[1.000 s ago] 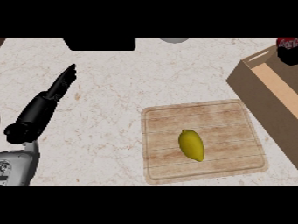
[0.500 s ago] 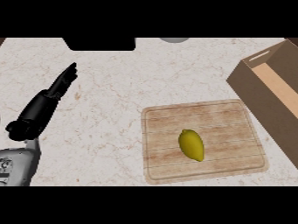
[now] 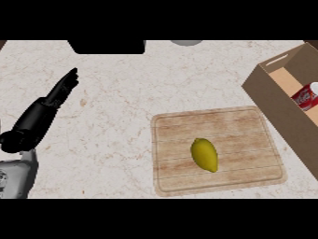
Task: Pick the can from the cutting board and place it in the cardboard box
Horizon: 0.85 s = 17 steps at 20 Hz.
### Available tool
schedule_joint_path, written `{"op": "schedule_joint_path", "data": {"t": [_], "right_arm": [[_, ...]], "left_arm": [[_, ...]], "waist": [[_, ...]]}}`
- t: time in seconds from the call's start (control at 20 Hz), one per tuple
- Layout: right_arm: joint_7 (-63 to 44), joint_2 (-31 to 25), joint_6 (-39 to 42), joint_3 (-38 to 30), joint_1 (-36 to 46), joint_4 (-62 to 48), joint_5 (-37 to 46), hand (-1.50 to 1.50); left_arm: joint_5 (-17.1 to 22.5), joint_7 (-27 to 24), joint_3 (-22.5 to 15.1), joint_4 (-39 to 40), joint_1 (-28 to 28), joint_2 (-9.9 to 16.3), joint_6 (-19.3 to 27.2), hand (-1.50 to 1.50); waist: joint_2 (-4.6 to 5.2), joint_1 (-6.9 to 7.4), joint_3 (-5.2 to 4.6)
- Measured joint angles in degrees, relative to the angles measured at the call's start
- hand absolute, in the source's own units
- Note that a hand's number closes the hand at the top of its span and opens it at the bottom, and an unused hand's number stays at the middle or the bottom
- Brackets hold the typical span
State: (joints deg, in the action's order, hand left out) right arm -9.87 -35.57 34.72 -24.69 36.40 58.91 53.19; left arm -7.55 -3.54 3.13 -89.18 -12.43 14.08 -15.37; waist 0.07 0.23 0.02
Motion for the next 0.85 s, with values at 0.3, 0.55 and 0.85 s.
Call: {"op": "schedule_joint_path", "data": {"t": [0.3, 0.55, 0.85], "right_arm": [[6.49, 2.91, -5.56, -7.58, 1.89, 2.10, -8.86, -1.50], [5.13, 7.01, -12.19, -21.43, 6.33, 0.80, -20.57, -1.50], [4.60, 4.13, -16.46, -31.88, 7.09, -4.01, -29.20, -1.50]], "left_arm": [[-1.01, 0.02, -0.39, 0.21, -0.03, -0.83, 1.06, 0.00], [-0.77, -0.53, 0.10, 0.45, 0.48, -0.52, 0.86, 0.00], [-0.89, -0.96, 0.06, 0.68, 0.27, -0.70, 0.73, 0.00]], "waist": [[-0.23, -0.52, 0.09], [-0.37, -0.73, 0.12], [-0.07, -0.37, 0.06]]}}
